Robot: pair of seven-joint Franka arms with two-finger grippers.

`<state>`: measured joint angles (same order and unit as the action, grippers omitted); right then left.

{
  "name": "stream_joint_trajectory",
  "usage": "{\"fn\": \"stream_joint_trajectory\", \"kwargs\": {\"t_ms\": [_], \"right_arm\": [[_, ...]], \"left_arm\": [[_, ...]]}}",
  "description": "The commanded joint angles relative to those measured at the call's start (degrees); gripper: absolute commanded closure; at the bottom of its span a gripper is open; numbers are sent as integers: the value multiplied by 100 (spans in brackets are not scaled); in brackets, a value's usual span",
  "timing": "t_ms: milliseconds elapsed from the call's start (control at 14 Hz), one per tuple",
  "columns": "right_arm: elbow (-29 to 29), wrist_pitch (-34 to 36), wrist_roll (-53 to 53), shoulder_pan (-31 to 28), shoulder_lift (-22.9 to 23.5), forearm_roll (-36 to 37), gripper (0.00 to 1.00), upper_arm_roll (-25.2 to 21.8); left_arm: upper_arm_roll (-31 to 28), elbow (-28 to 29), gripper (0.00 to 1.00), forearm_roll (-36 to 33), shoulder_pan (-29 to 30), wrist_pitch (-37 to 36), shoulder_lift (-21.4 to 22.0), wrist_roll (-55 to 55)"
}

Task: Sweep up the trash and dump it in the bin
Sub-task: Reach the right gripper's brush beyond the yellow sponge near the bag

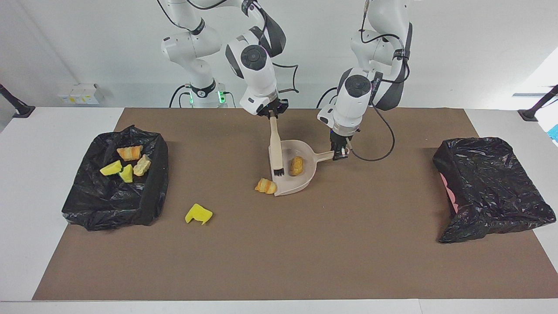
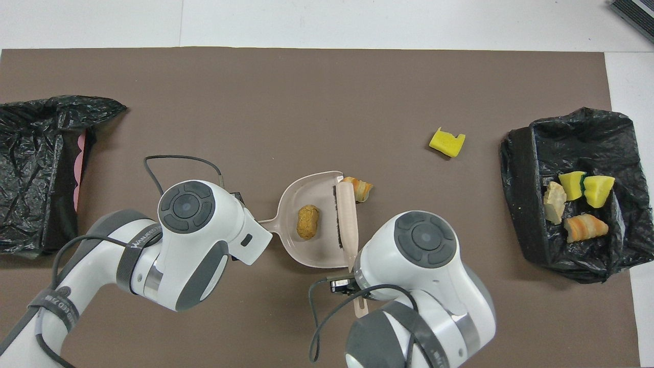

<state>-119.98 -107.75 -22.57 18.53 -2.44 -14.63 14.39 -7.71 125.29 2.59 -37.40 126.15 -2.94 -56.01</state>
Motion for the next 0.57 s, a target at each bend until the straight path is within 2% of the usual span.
{"fn": "stream_joint_trajectory", "kwargs": {"t_ms": [0,143,286,429,500], "right_arm": [[544,176,331,-463,454,695,100,38],[729,176,725,-981,665,1162,100,38],[826,158,1234,-1560,823,1871,100,38],[1141,246,1334,-1834,1130,2654,100,38],[1239,220,1282,-2027,1236,2693,100,38]], "left_arm": [[15,101,100,75,5,129,83,405],[15,-83,100,83,-30,129,-22,599],[24,-328,100,75,-214,50,-110,1561],[15,-522,100,75,-259,-12,-233,1725],[15,-566,100,66,-241,-3,-251,1725]]}}
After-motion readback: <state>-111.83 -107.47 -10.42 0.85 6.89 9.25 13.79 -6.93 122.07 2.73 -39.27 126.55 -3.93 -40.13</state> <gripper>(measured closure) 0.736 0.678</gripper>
